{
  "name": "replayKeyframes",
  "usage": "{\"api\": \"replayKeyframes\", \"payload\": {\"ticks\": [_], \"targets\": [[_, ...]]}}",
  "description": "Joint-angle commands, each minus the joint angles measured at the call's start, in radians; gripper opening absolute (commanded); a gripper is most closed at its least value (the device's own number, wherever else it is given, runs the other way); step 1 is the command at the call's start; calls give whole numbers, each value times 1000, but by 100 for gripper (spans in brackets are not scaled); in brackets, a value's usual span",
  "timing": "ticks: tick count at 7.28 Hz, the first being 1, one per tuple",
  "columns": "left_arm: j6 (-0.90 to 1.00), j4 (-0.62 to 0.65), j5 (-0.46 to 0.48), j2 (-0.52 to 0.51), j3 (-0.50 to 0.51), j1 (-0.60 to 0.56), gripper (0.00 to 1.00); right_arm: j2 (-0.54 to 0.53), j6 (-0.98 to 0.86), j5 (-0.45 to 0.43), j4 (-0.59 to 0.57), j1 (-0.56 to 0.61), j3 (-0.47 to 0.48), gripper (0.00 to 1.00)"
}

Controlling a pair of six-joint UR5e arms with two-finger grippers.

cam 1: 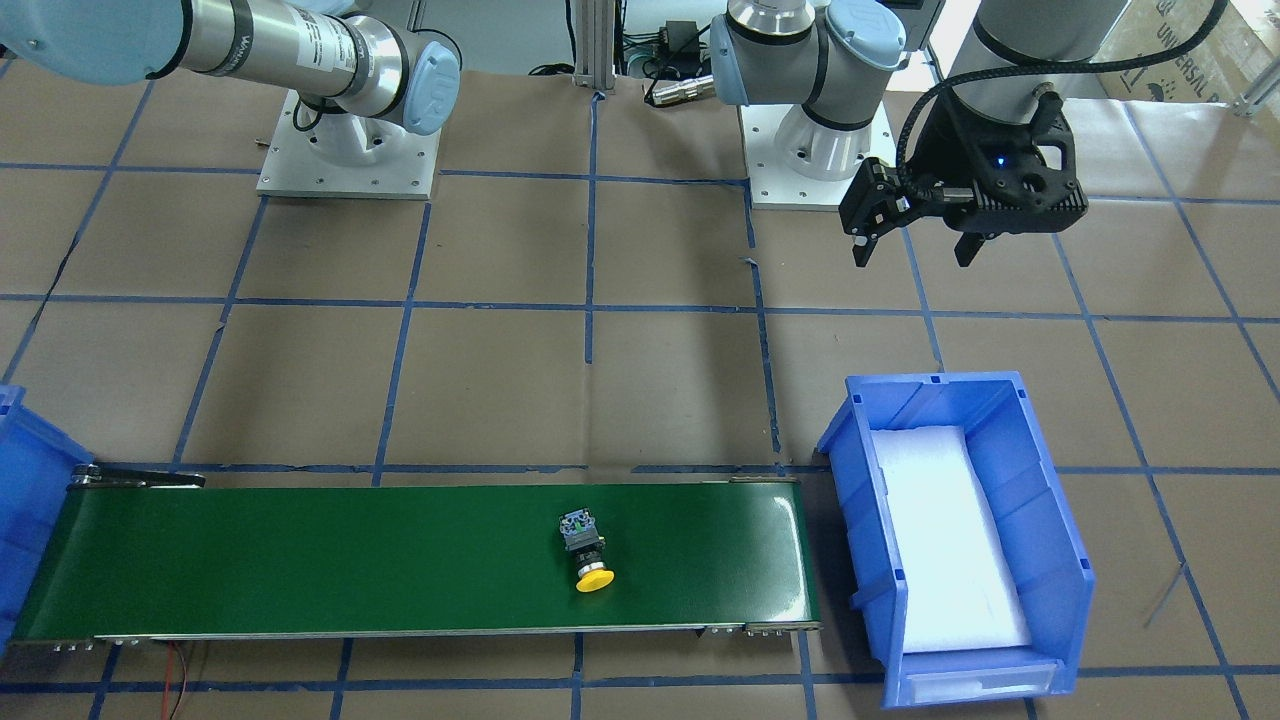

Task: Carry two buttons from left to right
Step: 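Drop the red-capped button into the far bin while the left gripper withdraws, then move the right gripper back over the belt toward the yellow-capped button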

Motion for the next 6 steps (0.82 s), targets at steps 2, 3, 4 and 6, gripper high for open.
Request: {"api": "replayKeyframes", "payload": {"ticks": [2, 3, 4, 6], "targets": [[5, -1, 0, -5, 3, 2, 100, -10, -2, 7, 7, 1, -2, 99], [7, -1, 0, -17, 7, 2, 100, -39, -23, 31, 11, 3, -1, 99], [7, -1, -2, -14, 16, 2, 100, -77, -51, 42, 42, 3, -2, 100], [5, -4, 3, -14, 18, 3, 100, -166, -63, 59, 101, 59, 1, 99]]}}
